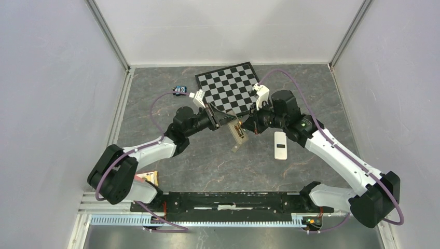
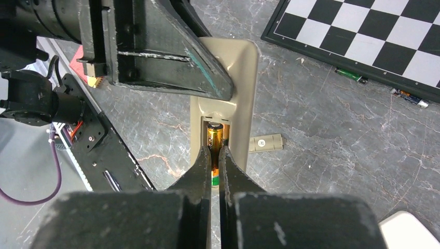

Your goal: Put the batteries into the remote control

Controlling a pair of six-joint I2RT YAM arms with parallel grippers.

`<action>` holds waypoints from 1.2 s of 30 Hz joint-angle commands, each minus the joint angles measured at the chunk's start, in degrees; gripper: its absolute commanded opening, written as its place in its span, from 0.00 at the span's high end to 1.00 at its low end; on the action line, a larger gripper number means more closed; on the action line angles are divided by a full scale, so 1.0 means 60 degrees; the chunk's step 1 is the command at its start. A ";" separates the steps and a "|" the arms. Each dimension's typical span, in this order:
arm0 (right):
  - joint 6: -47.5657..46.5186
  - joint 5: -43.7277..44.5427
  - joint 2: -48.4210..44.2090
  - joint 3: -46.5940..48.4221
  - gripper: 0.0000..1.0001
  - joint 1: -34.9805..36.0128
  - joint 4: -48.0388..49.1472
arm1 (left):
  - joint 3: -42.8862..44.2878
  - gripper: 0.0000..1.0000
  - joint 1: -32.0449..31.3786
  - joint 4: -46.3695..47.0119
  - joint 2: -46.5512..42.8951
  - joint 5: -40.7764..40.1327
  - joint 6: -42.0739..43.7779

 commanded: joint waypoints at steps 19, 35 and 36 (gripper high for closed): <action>-0.0452 0.0766 0.0369 0.0589 0.96 0.0462 -0.0636 | 0.0382 0.98 -0.0099 0.2556 0.0749 0.0431 -0.1529; -0.0155 0.1013 0.0248 0.0691 0.69 0.0493 -0.0634 | 0.0162 0.98 -0.0087 0.3055 0.0911 0.0301 -0.2320; -0.0157 0.1145 0.0224 0.0695 0.68 0.0493 -0.0644 | 0.0138 0.98 -0.0078 0.3053 0.0898 0.0292 -0.2335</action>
